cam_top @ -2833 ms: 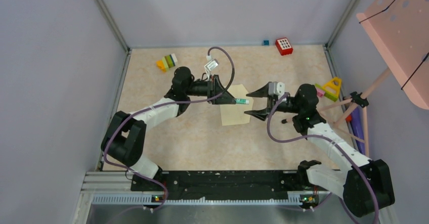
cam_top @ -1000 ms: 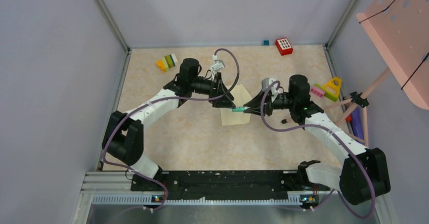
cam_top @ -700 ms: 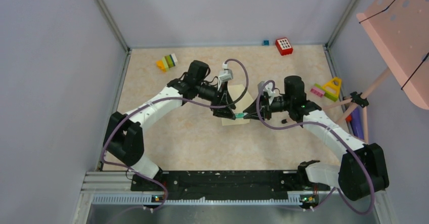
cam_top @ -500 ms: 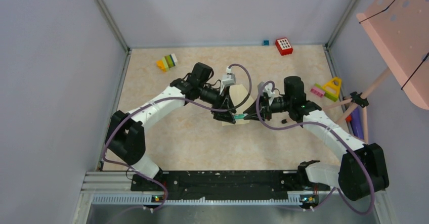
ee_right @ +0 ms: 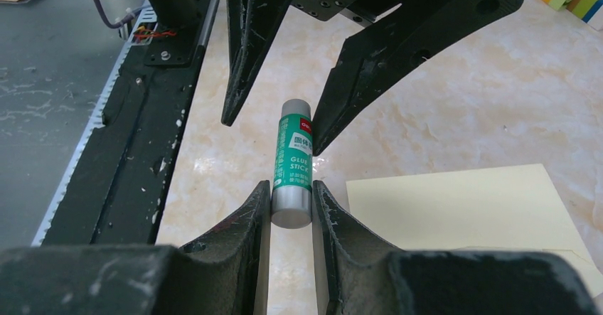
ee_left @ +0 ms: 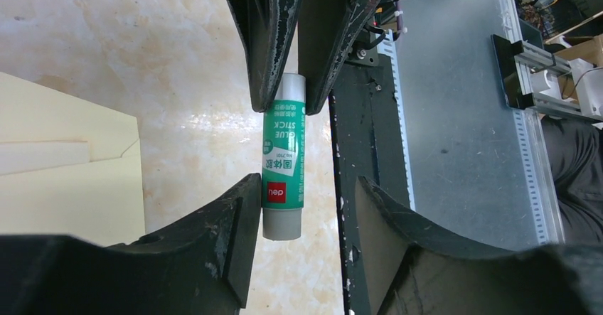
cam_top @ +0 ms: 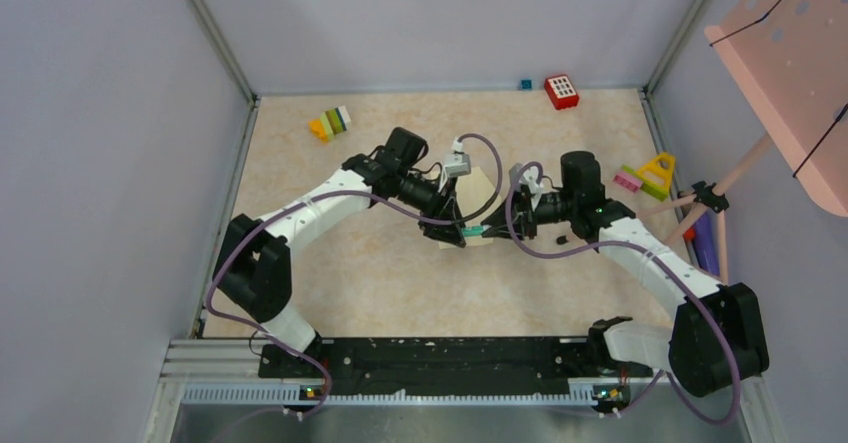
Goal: Place the letter into the envelope and seal it
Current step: Adjust the solid glue, then unscrew the solid glue.
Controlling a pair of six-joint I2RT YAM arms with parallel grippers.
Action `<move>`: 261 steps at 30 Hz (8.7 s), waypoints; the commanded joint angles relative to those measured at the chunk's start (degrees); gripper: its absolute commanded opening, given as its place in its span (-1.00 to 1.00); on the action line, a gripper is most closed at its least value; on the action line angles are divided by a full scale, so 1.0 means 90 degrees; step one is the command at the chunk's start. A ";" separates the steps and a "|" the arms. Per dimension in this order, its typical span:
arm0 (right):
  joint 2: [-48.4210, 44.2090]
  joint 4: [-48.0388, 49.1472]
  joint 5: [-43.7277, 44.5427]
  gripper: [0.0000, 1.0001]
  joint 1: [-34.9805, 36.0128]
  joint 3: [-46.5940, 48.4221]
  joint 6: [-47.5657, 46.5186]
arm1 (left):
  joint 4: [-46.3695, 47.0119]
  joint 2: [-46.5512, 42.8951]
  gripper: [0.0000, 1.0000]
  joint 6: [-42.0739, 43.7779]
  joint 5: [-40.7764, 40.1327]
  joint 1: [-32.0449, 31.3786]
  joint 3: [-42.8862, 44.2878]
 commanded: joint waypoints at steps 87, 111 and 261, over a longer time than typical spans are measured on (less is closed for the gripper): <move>-0.0422 -0.0336 -0.0036 -1.00 0.0128 0.0283 -0.0903 | -0.0037 0.0202 -0.16 -0.0008 0.0406 -0.0055 0.0373; -0.0845 -0.1005 0.0208 -0.36 0.0128 0.0271 -0.2010 | -0.0634 0.0328 -0.75 0.0417 0.0545 -0.0054 0.0704; -0.1013 0.0172 -0.0331 0.21 -0.0361 -0.0909 -0.3003 | -0.0575 0.0689 -0.75 0.0325 0.0725 -0.0281 0.0598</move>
